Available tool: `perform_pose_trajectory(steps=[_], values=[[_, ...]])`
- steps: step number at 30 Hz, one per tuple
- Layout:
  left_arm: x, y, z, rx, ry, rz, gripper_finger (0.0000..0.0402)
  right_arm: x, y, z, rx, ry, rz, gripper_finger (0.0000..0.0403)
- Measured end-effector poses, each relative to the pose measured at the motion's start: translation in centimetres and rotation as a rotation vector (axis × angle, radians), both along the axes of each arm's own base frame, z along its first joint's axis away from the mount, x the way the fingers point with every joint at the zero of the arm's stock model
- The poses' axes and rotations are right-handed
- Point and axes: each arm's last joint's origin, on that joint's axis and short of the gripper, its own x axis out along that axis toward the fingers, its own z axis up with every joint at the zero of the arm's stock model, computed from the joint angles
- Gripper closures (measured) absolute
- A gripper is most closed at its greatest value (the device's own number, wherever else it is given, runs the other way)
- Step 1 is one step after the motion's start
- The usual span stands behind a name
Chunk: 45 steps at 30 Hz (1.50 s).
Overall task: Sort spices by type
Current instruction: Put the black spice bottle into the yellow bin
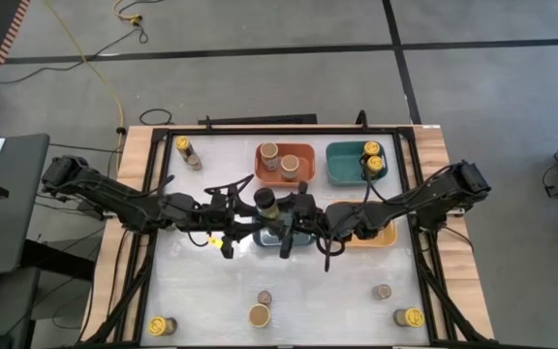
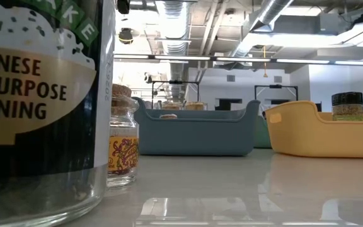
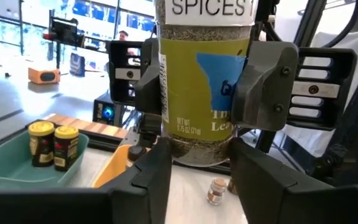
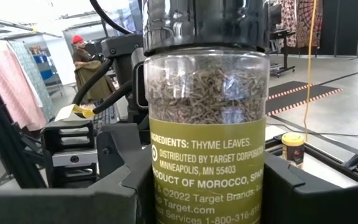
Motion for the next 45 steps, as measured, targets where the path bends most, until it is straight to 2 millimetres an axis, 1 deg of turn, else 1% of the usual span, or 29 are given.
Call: perform_pose_trajectory(steps=[8, 11, 13, 18, 22, 24, 27, 31, 35, 42, 45], values=[[0.0, 0.0, -0.6, -0.029, 0.062, -0.029, 0.0170, 0.0, 0.2, -0.5, -0.014, 0.051, 0.014, 0.0193], [-0.5, 0.0, -0.3, -0.049, 0.078, -0.047, 0.0150, -0.3, 0.4, -0.5, -0.023, 0.078, 0.022, 0.0193], [-1.1, 0.2, 0.0, -0.058, 0.088, -0.069, 0.0144, -0.9, 0.5, -0.2, -0.033, 0.107, 0.023, 0.0193], [-2.7, 0.6, 1.3, -0.068, 0.067, -0.071, 0.0141, -2.9, 0.7, 0.7, 0.008, 0.180, 0.021, 0.0194], [-2.9, 0.7, 1.7, -0.061, 0.039, -0.067, 0.0141, -3.4, 0.6, 0.8, 0.004, 0.208, 0.026, 0.0194], [-2.6, 0.6, 1.6, -0.044, 0.035, -0.063, 0.0141, -3.2, 0.5, 0.8, 0.005, 0.214, 0.073, 0.0194], [-1.9, 0.4, 1.3, -0.026, 0.017, -0.061, 0.0141, -2.5, -0.1, 0.2, 0.011, 0.228, 0.141, 0.0195], [-1.2, 0.3, 1.4, 0.031, -0.050, -0.035, 0.0141, -1.8, -1.3, 0.0, 0.018, 0.237, 0.218, 0.0195], [-1.0, 0.7, 1.7, 0.064, -0.090, 0.001, 0.0141, -1.5, -2.5, 0.1, 0.016, 0.238, 0.276, 0.0195], [-0.8, 1.9, 1.6, 0.016, -0.084, 0.039, 0.0141, -1.1, -4.4, 0.3, 0.001, 0.227, 0.302, 0.0195], [-0.7, 2.1, 1.6, 0.018, -0.087, 0.047, 0.0141, -0.9, -4.7, 0.6, -0.028, 0.183, 0.296, 0.0195]])
